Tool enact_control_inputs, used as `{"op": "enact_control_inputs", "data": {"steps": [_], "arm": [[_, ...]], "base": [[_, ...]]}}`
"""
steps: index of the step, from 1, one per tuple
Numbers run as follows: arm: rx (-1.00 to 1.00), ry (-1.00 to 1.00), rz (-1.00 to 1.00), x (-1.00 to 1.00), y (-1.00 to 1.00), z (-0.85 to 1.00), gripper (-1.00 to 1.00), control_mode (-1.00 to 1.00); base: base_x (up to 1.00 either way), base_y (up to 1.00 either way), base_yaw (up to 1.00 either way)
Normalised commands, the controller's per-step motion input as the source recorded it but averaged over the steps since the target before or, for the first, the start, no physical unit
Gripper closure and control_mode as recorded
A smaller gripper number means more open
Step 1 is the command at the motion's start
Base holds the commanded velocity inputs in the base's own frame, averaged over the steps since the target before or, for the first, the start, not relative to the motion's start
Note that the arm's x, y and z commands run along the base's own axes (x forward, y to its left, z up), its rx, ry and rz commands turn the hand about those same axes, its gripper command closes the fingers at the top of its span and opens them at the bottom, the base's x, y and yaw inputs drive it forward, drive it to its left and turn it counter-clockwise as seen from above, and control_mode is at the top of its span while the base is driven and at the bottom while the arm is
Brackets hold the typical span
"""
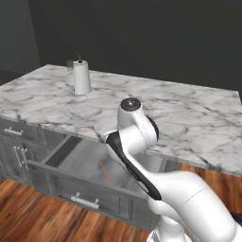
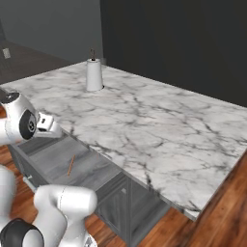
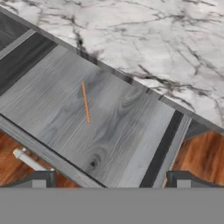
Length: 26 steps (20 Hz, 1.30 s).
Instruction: Take a straw from the drawer in front and place it inside the glass cup on the dining counter.
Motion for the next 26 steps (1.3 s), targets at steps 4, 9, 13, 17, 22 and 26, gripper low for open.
{"op": "enact_control_inputs", "data": {"steps": [4, 9, 13, 17, 22, 26], "arm": [[0.06, 0.0, 0.06, 0.52, 0.0, -0.36, -1.0, -1.0], [0.03, 0.0, 0.07, 0.52, 0.0, -0.27, -1.0, -1.0], [0.01, 0.0, 0.06, 0.29, 0.0, -0.35, -1.0, -1.0], [0.0, 0.0, 0.04, 0.08, 0.03, -0.5, -1.0, -1.0], [0.0, 0.02, 0.02, 0.0, 0.11, -0.5, -1.0, -1.0], [0.0, 0.07, 0.01, 0.0, 0.13, -0.4, -1.0, -1.0]], "base": [[0.0, 0.0, 0.0], [0.0, 0.0, 0.0], [0.0, 0.0, 0.0], [0.0, 0.0, 0.0], [0.0, 0.0, 0.0], [0.0, 0.0, 0.0]]}}
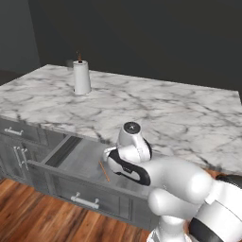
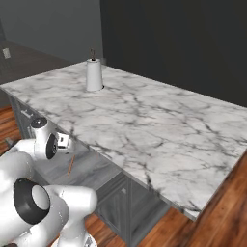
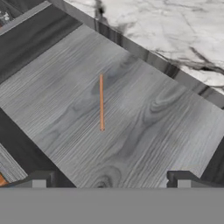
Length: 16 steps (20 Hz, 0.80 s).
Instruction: Take a straw from the drawer in front and place it inside the glass cup on the dining counter.
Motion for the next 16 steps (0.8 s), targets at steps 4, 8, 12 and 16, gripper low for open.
{"op": "enact_control_inputs", "data": {"steps": [4, 8, 12, 16], "arm": [[0.02, 0.1, 0.0, 0.09, 0.12, -0.36, -1.0, -1.0], [0.06, 0.12, 0.0, 0.24, 0.11, -0.21, -1.0, -1.0], [0.07, 0.1, 0.0, 0.18, 0.14, -0.05, -1.0, -1.0], [0.03, 0.04, 0.0, 0.06, 0.23, -0.09, -1.0, -1.0]], "base": [[0.0, 0.0, 0.0], [0.0, 0.0, 0.0], [0.0, 0.0, 0.0], [0.0, 0.0, 0.0]]}}
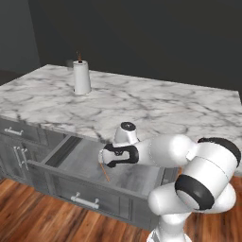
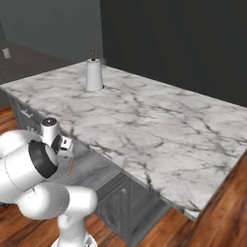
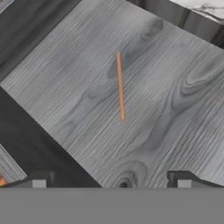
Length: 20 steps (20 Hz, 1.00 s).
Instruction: Take a straw from the drawer in front and place it inside the glass cup on the dining counter.
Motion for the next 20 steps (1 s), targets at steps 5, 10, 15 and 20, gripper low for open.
{"op": "enact_control_inputs", "data": {"steps": [5, 10, 15, 20], "arm": [[0.01, 0.0, 0.0, 0.0, 0.25, -0.17, -1.0, -1.0], [0.0, -0.01, -0.01, 0.0, 0.17, -0.2, -1.0, -1.0], [0.0, -0.02, -0.07, 0.04, 0.02, -0.08, -1.0, -1.0], [0.0, 0.0, -0.08, 0.23, 0.0, 0.0, -1.0, -1.0]], "base": [[0.0, 0.0, 0.0], [0.0, 0.0, 0.0], [0.0, 0.0, 0.0], [0.0, 0.0, 0.0]]}}
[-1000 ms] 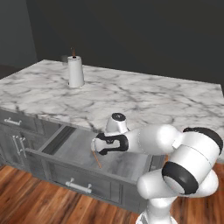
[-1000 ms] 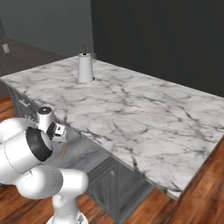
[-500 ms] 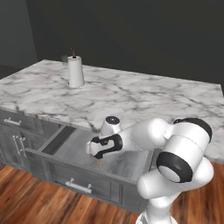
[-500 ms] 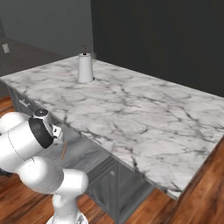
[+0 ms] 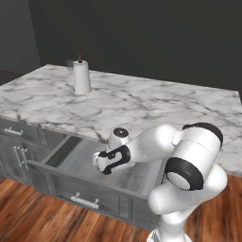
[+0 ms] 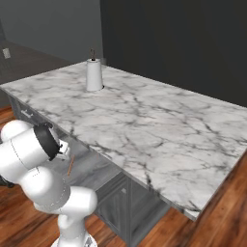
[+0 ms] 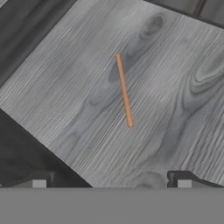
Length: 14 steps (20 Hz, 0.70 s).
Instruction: Take a straw from the drawer in front and place it inside the glass cup on the dining counter.
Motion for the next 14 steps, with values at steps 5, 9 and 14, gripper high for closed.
{"op": "enact_control_inputs", "data": {"steps": [5, 9, 14], "arm": [[0.0, 0.0, -0.06, 0.28, 0.0, -0.01, -1.0, -1.0], [0.0, 0.0, -0.04, 0.31, 0.0, -0.09, -1.0, -1.0], [0.0, 0.0, 0.0, 0.17, 0.0, -0.22, -1.0, -1.0]], "base": [[0.0, 0.0, 0.0], [0.0, 0.0, 0.0], [0.0, 0.0, 0.0]]}}
